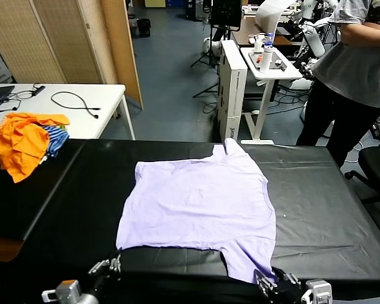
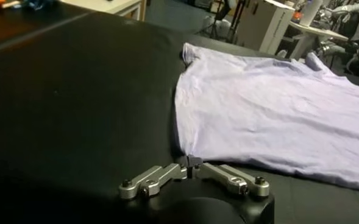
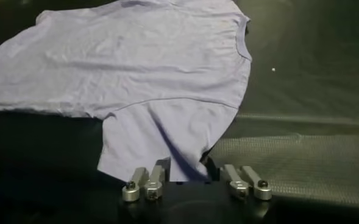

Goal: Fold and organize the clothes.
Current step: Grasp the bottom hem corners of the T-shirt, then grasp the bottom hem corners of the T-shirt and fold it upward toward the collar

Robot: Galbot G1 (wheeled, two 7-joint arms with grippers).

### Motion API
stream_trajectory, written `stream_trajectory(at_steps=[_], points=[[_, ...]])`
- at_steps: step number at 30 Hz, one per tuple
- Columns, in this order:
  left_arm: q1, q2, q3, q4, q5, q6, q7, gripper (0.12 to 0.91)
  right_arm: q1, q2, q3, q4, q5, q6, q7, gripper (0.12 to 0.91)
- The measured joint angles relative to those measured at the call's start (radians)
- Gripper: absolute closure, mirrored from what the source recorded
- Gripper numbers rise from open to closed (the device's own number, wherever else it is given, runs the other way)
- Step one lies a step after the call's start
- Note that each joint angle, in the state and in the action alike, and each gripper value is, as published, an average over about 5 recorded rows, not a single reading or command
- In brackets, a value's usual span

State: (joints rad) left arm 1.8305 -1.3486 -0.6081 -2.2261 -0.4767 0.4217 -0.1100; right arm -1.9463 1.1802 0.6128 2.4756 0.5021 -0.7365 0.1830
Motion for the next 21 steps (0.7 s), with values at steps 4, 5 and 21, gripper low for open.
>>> stream_trajectory(at_steps=[4,5,21], points=[[0.017,0.007,-0.005,-0.02,0.002,0.002,-0.011,0.886,-0.033,0.002,-0.003,0.027,-0.006,0.0,0.011,0.886],[0.022,0.01,-0.008,-0.026,0.002,0.002,-0.014,0.886,-0.04,0.002,-0.004,0.033,-0.007,0.0,0.011,0.886],[0.099,0.007,-0.056,-0.144,-0.014,-0.031,-0.032,0.886,0.122,-0.05,0.084,0.0,0.158,0.048,-0.032,0.886]])
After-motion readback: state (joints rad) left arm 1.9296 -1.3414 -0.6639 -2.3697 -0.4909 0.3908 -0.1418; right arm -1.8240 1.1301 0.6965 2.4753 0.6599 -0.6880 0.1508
